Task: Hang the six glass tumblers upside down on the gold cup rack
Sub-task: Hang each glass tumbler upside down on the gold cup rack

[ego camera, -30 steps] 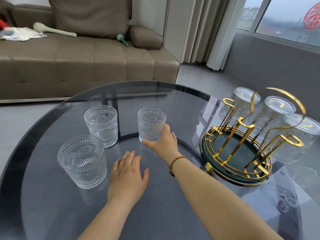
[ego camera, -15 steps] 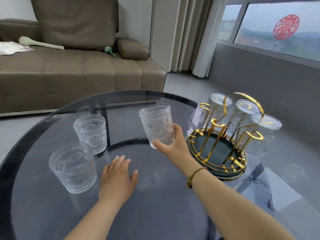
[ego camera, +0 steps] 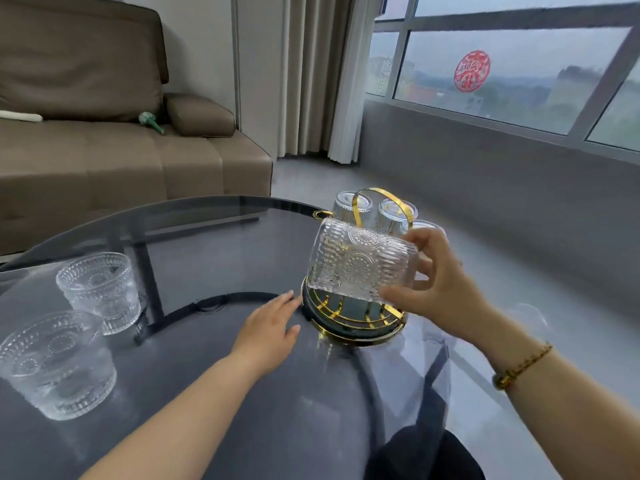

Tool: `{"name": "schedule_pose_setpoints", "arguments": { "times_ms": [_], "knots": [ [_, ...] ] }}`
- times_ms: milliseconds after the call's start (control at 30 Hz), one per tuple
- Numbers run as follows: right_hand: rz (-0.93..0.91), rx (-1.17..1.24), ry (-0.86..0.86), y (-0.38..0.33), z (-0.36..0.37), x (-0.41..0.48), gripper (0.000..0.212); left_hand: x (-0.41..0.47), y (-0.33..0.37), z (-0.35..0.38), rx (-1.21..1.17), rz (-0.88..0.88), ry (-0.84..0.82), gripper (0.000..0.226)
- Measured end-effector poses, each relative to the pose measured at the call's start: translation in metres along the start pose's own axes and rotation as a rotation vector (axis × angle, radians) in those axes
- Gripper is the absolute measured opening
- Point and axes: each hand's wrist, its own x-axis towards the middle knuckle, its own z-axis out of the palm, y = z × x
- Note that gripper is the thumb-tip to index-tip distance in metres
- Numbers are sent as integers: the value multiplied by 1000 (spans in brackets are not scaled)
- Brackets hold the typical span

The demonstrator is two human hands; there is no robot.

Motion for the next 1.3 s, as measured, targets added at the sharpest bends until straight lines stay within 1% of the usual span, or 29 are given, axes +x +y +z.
{"name": "schedule_pose_setpoints", "arguments": {
  "times_ms": [133, 200, 267, 400, 533, 733, 867, 1067, 1300],
  "knots": [
    [54, -144, 6, -17, -50, -10, 54, 19, 13, 5, 23, 56, -68, 51],
    [80, -271, 13, -26, -66, -11, 52, 26, 15, 8, 53, 55, -106, 49],
    [98, -339, 22, -30, -78, -10, 53, 29, 13, 10, 74, 48, -123, 47],
    [126, -441, 32, -35, -91, -2, 59, 29, 8, 15, 103, 70, -112, 47],
    [115, -558, -10, -38, -86, 12, 59, 28, 8, 18, 126, 77, -92, 48],
    [90, -618, -7, -32, -72, 32, 60, 26, 8, 20, 109, 67, -99, 48],
    [100, -655, -74, -22, -59, 39, 64, 28, 8, 19, 109, 70, -100, 49],
    [165, -637, -158, 1, -38, 38, 64, 28, 7, 21, 91, 69, -100, 50],
    [180, -636, -163, 14, -27, 38, 61, 28, 3, 26, 89, 71, -92, 53]
  ]
}}
